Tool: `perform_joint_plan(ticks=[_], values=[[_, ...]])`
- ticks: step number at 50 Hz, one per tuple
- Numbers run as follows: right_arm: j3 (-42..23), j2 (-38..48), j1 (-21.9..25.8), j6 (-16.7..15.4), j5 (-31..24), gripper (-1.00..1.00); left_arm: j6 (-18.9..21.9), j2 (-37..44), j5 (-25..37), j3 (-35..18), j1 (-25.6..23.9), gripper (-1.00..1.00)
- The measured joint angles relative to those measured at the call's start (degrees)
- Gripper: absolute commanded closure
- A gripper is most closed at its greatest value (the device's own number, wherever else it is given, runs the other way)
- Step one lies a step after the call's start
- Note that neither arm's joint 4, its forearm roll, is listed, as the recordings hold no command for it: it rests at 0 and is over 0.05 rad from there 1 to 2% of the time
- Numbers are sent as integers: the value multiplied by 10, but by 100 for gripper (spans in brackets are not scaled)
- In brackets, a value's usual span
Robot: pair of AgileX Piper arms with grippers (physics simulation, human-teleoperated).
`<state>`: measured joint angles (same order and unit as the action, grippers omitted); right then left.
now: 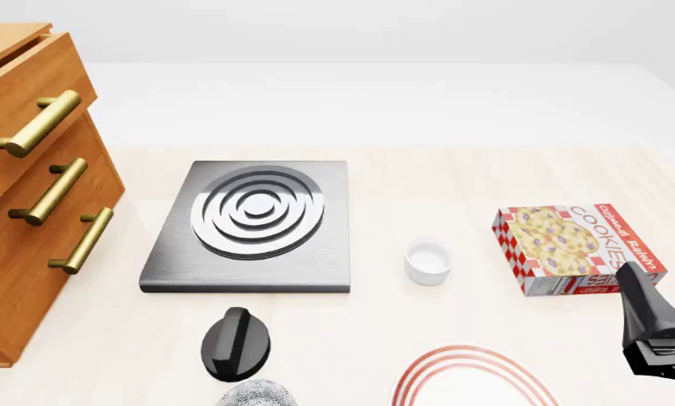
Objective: Pick the akita bowl on the wooden cabinet and place it on the plate.
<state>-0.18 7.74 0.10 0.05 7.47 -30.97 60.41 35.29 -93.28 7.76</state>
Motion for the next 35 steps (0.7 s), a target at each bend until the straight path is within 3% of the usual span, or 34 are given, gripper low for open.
perform_joint_plan(ticks=[35], values=[[0, 0, 0, 0, 0, -100, 12, 10, -25, 31, -144, 100]])
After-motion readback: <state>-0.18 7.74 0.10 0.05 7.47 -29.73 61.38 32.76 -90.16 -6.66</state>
